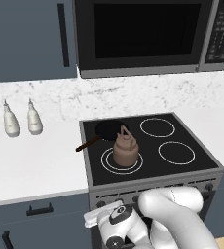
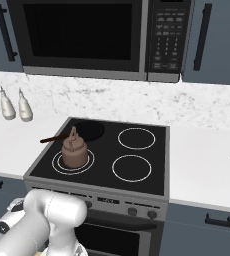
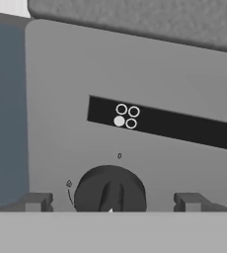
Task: Pick the kettle from the counter and place it on a stove burner. Then turn the burner on.
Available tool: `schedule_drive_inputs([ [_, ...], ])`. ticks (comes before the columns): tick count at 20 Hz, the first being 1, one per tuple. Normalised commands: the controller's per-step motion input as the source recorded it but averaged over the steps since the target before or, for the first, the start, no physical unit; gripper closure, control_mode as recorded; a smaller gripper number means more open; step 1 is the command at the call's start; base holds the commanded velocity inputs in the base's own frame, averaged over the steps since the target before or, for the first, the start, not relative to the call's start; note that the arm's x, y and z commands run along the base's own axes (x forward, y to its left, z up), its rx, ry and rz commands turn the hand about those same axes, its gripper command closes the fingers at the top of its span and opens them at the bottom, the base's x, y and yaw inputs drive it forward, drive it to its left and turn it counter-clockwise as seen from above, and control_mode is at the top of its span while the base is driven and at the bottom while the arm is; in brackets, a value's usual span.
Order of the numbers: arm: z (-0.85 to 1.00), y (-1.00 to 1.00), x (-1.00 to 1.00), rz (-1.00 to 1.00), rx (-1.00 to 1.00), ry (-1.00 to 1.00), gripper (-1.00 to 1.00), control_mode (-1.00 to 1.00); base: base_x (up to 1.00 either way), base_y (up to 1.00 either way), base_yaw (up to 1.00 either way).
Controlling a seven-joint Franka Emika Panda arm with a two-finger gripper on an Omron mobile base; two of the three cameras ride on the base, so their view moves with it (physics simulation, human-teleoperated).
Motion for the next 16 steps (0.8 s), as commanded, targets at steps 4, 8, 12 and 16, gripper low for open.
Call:
schedule_drive_inputs([
  [4,0.0,0.0,0.0,0.0,0.0,0.0,1.0,-1.0,0.0,0.0,0.0],
  [8,0.0,0.01,0.0,0.0,0.0,0.0,1.0,-1.0,0.0,0.0,0.0],
  [12,0.0,0.05,0.0,0.0,0.0,0.0,1.0,-1.0,0.0,0.0,0.0],
  [16,0.03,0.01,-0.06,0.0,-0.02,0.0,1.0,-1.0,0.0,0.0,0.0],
])
